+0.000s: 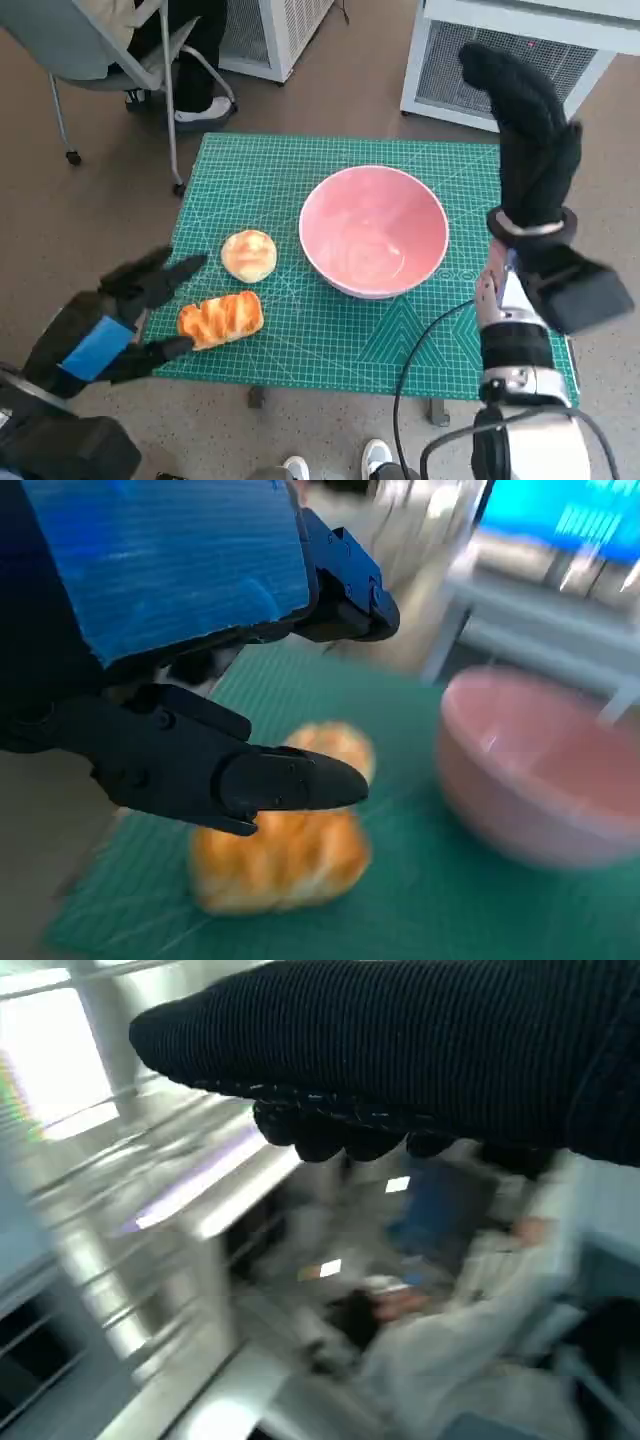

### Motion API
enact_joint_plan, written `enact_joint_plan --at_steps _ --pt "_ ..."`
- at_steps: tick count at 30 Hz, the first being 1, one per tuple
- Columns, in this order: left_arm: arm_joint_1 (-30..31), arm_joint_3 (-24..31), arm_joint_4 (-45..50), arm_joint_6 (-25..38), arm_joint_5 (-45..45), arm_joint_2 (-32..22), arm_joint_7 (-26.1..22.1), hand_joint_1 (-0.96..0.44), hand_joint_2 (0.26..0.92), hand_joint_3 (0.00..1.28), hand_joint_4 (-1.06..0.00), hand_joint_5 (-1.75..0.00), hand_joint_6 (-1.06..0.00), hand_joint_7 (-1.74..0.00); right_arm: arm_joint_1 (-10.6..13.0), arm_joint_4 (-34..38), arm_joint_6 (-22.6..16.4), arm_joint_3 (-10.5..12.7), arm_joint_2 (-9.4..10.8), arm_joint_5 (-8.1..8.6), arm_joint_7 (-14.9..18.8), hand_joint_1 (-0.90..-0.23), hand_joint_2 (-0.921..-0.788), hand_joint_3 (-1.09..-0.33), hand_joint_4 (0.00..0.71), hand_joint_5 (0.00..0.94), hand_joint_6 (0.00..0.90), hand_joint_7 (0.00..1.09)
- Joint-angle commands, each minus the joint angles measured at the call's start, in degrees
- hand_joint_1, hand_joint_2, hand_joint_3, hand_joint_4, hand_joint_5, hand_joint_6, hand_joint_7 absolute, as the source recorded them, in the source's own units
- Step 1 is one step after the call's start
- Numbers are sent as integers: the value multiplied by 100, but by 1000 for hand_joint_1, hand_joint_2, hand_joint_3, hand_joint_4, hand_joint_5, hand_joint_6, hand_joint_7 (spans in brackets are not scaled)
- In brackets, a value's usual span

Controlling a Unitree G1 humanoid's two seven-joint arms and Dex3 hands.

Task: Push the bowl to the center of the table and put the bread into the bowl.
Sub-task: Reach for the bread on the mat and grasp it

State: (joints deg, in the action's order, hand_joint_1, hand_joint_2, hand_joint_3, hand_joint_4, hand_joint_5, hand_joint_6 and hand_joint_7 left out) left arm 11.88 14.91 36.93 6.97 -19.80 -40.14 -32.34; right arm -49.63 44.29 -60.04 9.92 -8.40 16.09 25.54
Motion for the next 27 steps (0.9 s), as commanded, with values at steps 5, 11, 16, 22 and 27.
enact_joint_plan --at_steps 5,11,16,22,27 --pt "-82 -542 -29 375 -551 -33 -72 -604 921 195 -290 -7 -373 -4 403 -618 180 -216 21 194 280 -634 -921 -706 294 13 208 295" --pt "-319 -1072 -356 472 -885 245 196 -595 921 171 -303 -8 -391 -11 457 -682 227 -242 27 207 320 -640 -921 -704 296 11 208 301" --pt "-538 -1408 -722 499 -1147 455 460 -571 921 137 -320 -9 -408 -15 476 -594 185 -247 41 126 298 -643 -921 -703 294 8 206 306" --pt "-815 -1737 -1179 643 -1446 666 692 -531 921 113 -340 -11 -413 -13 513 -569 184 -260 56 41 242 -643 -921 -705 295 7 201 309" --pt "-980 -1957 -1554 749 -1660 818 892 -499 921 106 -358 -13 -412 -10 575 -652 223 -282 53 -4 196 -643 -921 -707 297 7 200 312"
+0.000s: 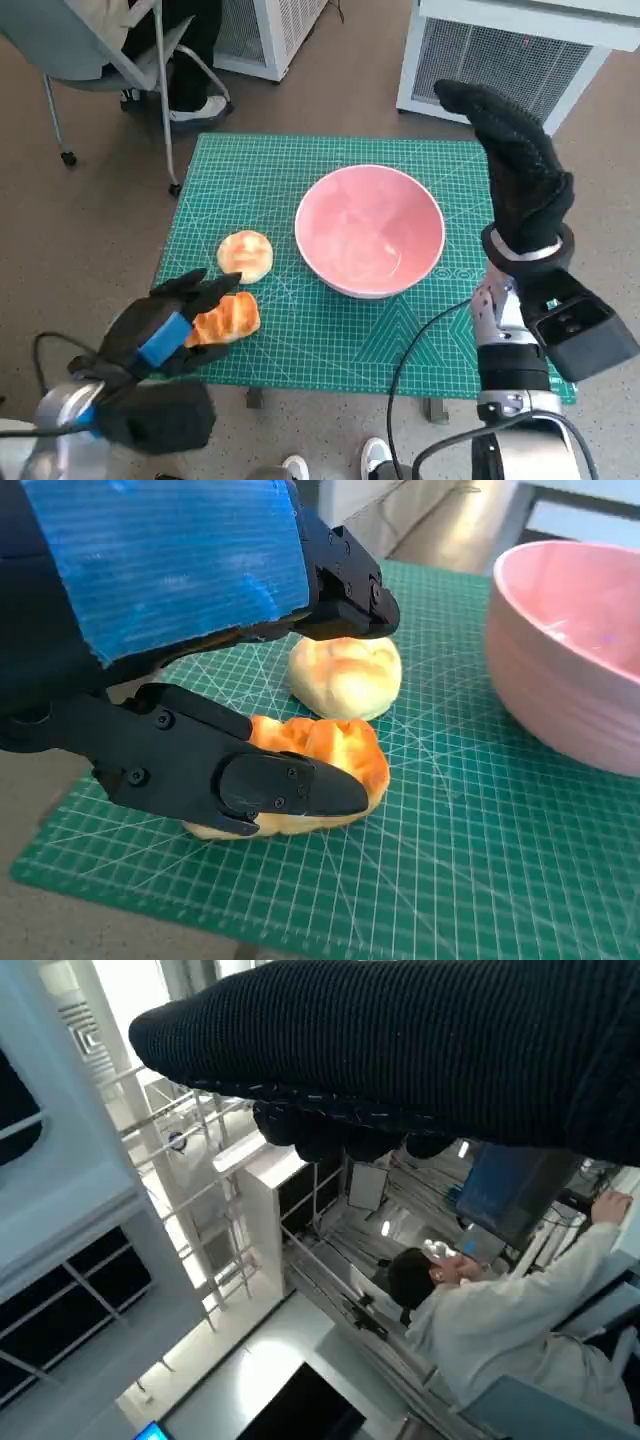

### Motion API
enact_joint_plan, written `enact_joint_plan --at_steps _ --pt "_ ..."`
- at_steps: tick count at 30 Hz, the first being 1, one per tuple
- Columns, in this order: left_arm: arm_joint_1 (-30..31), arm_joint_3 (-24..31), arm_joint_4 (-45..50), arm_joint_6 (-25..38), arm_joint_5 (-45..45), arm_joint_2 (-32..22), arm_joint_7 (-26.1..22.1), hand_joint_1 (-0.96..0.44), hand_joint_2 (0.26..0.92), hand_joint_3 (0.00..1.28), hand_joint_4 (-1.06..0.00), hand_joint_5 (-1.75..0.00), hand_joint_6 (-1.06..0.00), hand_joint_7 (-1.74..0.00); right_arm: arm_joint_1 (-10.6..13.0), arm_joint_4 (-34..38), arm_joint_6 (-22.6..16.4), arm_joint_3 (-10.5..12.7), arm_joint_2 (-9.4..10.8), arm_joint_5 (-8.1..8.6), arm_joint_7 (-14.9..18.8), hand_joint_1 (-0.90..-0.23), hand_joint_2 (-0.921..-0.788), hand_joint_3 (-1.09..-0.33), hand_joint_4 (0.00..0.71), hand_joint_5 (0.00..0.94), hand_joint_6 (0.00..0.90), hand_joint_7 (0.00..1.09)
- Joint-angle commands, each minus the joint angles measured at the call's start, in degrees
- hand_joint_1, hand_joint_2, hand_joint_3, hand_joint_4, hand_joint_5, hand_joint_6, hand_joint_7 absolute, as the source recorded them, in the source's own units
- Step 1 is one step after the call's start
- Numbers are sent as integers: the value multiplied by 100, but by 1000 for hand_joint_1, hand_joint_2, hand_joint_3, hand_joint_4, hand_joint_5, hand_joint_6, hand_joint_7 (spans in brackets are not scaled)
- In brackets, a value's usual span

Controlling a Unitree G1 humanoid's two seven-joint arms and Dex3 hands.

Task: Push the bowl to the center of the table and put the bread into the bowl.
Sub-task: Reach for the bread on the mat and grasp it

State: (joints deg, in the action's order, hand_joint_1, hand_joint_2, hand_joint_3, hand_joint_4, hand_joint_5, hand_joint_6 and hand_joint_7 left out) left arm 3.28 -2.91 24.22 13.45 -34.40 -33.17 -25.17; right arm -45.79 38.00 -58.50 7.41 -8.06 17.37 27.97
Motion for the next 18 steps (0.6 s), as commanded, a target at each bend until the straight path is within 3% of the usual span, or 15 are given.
enact_joint_plan --at_steps 1,11,18 --pt "-144 -210 -350 117 -236 148 217 -485 921 104 -364 -14 -412 -9 204 -40 76 -36 18 -143 -56 -642 -921 -708 298 7 200 314" --pt "-316 -493 -955 283 -515 317 520 -365 921 79 -455 -29 -457 -25 329 -231 155 -73 -19 -264 -138 -634 -921 -719 300 6 193 323" --pt "-291 -569 -1048 359 -542 270 477 -213 921 42 -752 -125 -642 -101 350 -254 173 -74 -52 -276 -150 -630 -921 -723 301 5 186 330"
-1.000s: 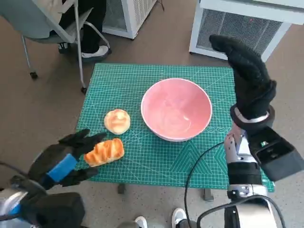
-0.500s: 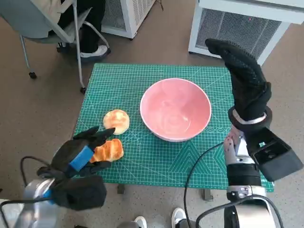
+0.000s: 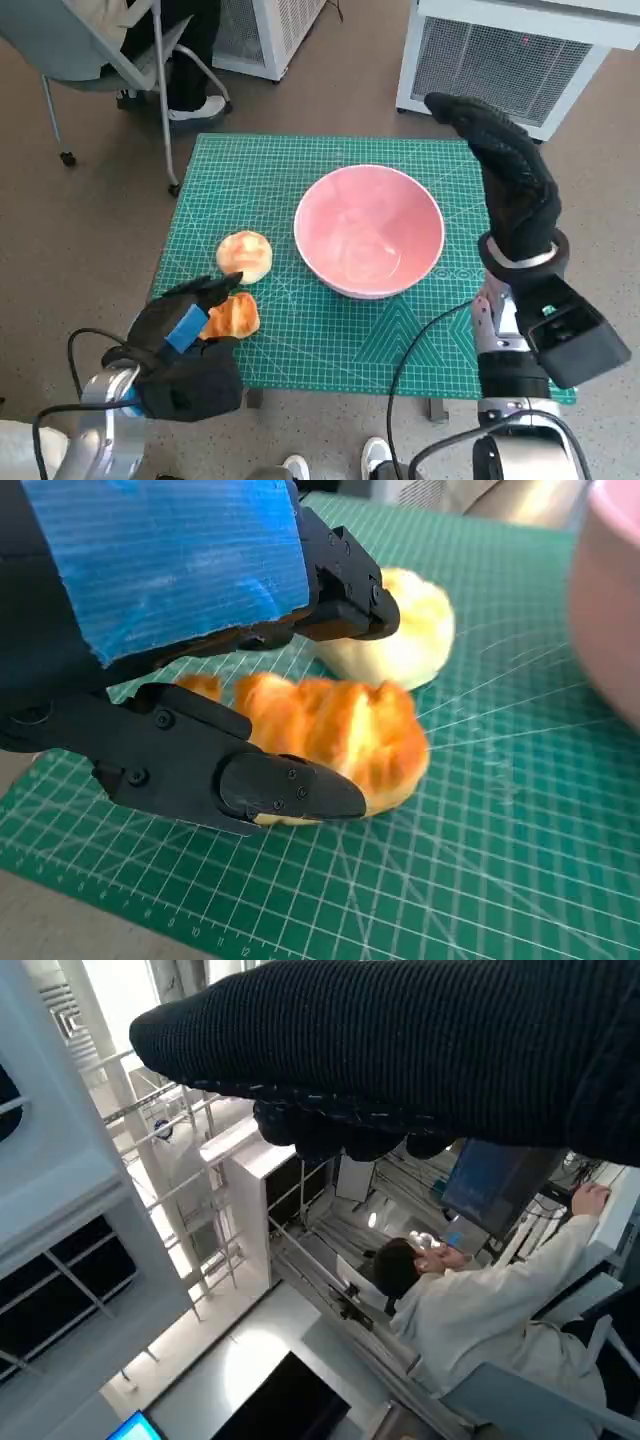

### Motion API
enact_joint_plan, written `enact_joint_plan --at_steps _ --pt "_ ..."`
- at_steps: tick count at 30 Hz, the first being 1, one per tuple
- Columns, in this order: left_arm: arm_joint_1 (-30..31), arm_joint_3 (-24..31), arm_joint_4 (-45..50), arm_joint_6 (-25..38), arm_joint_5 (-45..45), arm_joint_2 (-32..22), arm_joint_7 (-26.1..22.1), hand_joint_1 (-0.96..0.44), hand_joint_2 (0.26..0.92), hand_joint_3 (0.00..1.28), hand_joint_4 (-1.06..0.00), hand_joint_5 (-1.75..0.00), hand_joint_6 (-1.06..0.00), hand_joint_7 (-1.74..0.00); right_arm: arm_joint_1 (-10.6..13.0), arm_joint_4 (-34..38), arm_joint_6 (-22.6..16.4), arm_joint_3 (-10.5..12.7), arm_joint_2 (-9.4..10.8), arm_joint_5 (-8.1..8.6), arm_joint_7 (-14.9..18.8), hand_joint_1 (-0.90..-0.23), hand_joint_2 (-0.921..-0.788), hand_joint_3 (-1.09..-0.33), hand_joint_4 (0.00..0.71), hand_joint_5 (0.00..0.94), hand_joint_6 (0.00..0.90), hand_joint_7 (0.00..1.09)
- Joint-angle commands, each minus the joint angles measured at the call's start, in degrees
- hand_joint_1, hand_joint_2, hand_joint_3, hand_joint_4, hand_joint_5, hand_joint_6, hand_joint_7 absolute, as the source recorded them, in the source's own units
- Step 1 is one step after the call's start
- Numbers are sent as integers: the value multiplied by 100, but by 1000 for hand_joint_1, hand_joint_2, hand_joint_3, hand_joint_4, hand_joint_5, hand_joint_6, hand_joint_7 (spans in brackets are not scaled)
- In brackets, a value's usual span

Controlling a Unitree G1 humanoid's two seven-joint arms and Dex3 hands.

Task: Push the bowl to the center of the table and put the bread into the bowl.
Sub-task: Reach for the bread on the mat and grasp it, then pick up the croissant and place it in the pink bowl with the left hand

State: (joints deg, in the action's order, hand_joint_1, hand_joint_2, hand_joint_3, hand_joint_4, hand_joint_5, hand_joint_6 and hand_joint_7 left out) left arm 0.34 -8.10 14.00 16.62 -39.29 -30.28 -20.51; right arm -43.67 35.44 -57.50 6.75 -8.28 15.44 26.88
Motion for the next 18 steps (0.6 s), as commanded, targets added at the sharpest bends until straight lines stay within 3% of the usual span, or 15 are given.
enact_joint_plan --at_steps 1,2,3,4,7,10,18 --pt "13 -49 -21 36 -44 -28 0 -178 921 34 -760 -283 -680 -147 137 8 70 -7 -31 -86 -43 -629 -921 -723 301 5 185 330" --pt "27 -44 -17 11 -25 -44 -13 -166 920 34 -745 -373 -690 -171 138 13 62 -6 -31 -95 -49 -629 -921 -723 301 5 184 331" --pt "34 -40 -18 -7 -11 -55 -21 -106 920 72 -722 -698 -617 -538 137 19 56 -5 -31 -102 -54 -628 -921 -723 301 4 183 332" --pt "35 -40 -33 -34 10 -75 -39 -68 921 103 -699 -916 -562 -781 136 31 45 -4 -31 -110 -59 -628 -921 -724 301 4 182 333" --pt "29 -46 -90 -128 71 -147 -98 -22 921 118 -679 -1182 -543 -1016 138 41 31 -5 -30 -131 -81 -627 -921 -725 300 3 178 335" --pt "3 -61 -167 -215 126 -226 -172 -7 920 107 -679 -1267 -568 -1062 138 47 27 -10 -20 -138 -100 -626 -921 -727 300 3 176 338" --pt "-30 -41 -248 -421 285 -371 -270 1 916 92 -700 -1231 -587 -1129 139 90 2 -21 9 -143 -125 -621 -921 -730 298 1 171 348"
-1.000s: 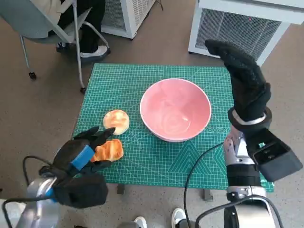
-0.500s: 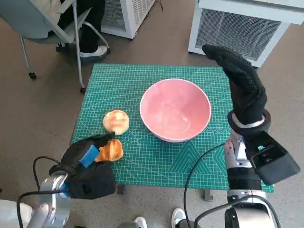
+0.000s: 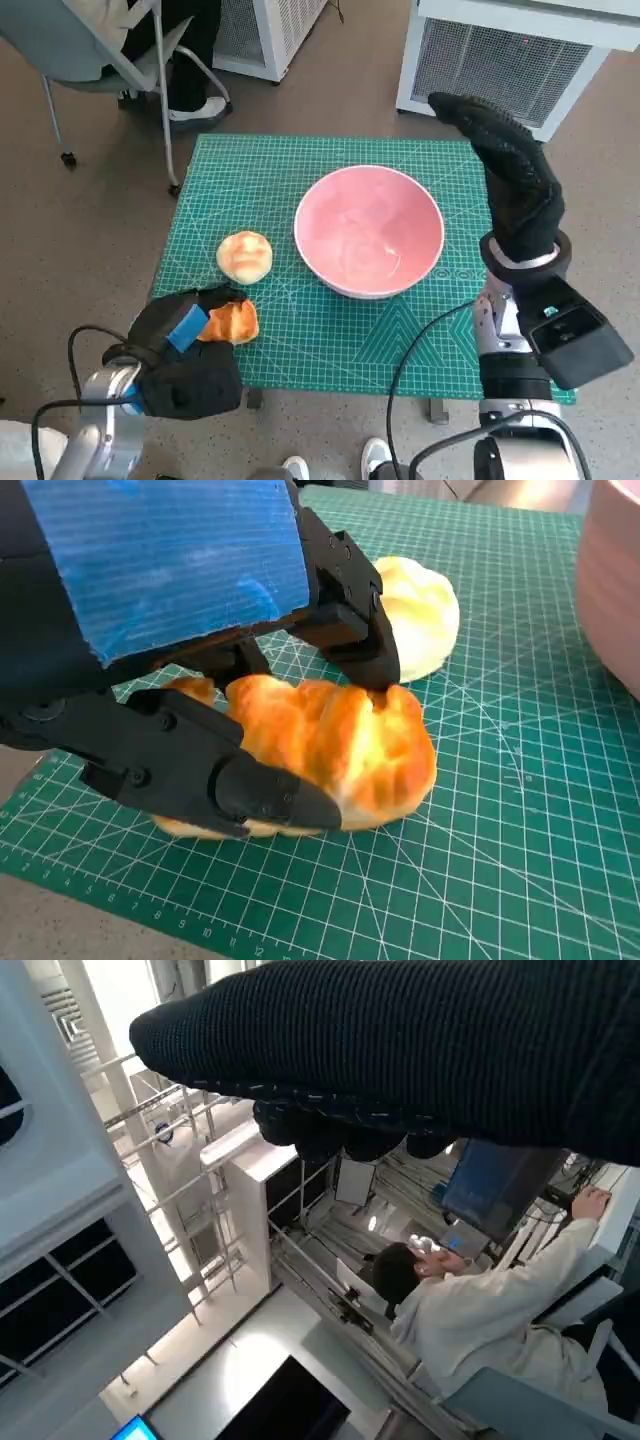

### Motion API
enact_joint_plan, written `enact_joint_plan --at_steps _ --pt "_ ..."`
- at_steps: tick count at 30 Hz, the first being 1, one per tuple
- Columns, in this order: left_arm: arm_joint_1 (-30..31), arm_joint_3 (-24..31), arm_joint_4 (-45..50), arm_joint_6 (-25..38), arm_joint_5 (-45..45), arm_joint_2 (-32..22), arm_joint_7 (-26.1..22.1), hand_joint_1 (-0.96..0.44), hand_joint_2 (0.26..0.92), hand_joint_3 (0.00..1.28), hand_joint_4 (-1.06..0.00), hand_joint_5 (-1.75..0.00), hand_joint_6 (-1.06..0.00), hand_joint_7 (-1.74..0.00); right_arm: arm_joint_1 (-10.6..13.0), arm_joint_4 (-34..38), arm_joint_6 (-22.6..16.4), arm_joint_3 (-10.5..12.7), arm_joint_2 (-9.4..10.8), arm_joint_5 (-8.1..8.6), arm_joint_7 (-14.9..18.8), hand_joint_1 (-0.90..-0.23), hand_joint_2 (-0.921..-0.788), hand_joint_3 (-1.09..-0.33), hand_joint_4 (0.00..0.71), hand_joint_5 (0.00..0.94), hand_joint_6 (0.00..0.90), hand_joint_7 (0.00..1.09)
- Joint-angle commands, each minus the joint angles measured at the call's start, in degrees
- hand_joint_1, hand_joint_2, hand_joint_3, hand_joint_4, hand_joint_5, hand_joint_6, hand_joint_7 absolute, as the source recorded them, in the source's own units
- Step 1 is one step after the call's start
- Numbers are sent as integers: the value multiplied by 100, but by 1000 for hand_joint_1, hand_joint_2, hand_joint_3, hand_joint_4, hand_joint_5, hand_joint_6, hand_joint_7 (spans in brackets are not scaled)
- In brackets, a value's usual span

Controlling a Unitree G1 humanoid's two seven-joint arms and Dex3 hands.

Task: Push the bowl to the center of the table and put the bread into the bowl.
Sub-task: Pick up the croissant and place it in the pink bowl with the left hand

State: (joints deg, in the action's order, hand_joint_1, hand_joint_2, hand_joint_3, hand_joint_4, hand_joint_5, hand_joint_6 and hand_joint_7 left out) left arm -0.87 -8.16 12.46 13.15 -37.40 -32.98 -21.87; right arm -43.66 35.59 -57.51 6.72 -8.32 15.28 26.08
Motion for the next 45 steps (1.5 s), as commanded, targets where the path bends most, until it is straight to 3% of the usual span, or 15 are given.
enact_joint_plan --at_steps 1,12,20,32,38,45 --pt "92 -23 -85 -90 118 -109 -134 1 915 91 -700 -1229 -588 -1132 140 79 -3 -19 13 -130 -49 -621 -921 -730 296 1 169 349" --pt "91 372 433 -477 345 -10 389 1 920 75 -719 -1177 -585 -1166 185 110 -89 -4 2 -140 -77 -625 -921 -736 292 0 155 360" --pt "-300 552 1000 -569 94 168 868 1 920 93 -705 -1192 -557 -1191 219 51 -81 11 -16 -118 -95 -624 -921 -740 292 0 149 370" --pt "-1676 277 1343 -624 -587 573 1327 1 920 47 -754 -1118 -610 -1152 227 48 -61 38 -46 -52 -74 -624 -921 -741 291 0 140 386" --pt "-2456 -136 1022 -835 -897 805 1439 1 920 30 -769 -1069 -632 -1162 233 23 -50 29 -50 -33 -66 -623 -921 -742 291 0 136 395" --pt "-3474 -662 -19 -1314 -1055 1021 1535 1 915 13 -805 -1008 -656 -1158 285 -60 -33 10 -45 -20 -65 -620 -921 -742 290 0 131 406"
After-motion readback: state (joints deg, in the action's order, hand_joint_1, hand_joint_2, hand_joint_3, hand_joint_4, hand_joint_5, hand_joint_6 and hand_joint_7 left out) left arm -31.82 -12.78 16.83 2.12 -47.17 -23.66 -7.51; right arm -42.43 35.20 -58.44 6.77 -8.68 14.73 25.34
